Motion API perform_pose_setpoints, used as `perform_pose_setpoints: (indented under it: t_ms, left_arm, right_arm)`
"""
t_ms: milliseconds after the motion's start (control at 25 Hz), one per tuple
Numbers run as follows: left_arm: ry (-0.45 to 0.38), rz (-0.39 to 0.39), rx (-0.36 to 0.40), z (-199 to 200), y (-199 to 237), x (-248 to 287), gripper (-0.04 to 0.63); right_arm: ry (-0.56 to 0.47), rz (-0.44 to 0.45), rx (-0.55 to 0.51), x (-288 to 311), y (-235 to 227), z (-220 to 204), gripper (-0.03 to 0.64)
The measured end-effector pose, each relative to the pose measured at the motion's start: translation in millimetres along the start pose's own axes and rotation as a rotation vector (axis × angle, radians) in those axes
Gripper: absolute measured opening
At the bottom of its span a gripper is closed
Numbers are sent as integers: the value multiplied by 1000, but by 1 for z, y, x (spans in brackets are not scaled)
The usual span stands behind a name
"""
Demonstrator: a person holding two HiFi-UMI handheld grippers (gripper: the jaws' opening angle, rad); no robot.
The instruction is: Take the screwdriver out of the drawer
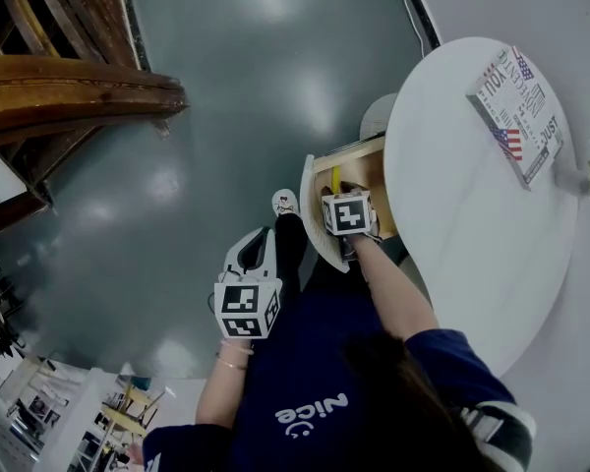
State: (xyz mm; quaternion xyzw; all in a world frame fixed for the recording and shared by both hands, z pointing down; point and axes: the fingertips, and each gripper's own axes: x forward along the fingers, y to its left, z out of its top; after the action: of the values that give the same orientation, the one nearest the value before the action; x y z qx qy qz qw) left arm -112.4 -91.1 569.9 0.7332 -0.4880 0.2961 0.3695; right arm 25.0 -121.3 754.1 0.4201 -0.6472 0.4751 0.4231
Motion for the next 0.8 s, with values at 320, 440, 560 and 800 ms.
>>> perform_pose_setpoints:
  t_ms: [320,440,560,800]
  left_arm:
    - [18,36,28,-3,3,-3,5]
    - [21,42,28,-4,3,-3,5]
    - [39,43,35,-10,0,-4,5]
    - [56,45,39,-20,-4,-5,3]
  right_arm:
    - [61,-31,58,21,-12,-9,176]
    - [77,-34,69,28,-14,-11,178]
    - [91,-47,48,34,-14,-14,178]
    - [61,-121,3,35,-20,-9,127]
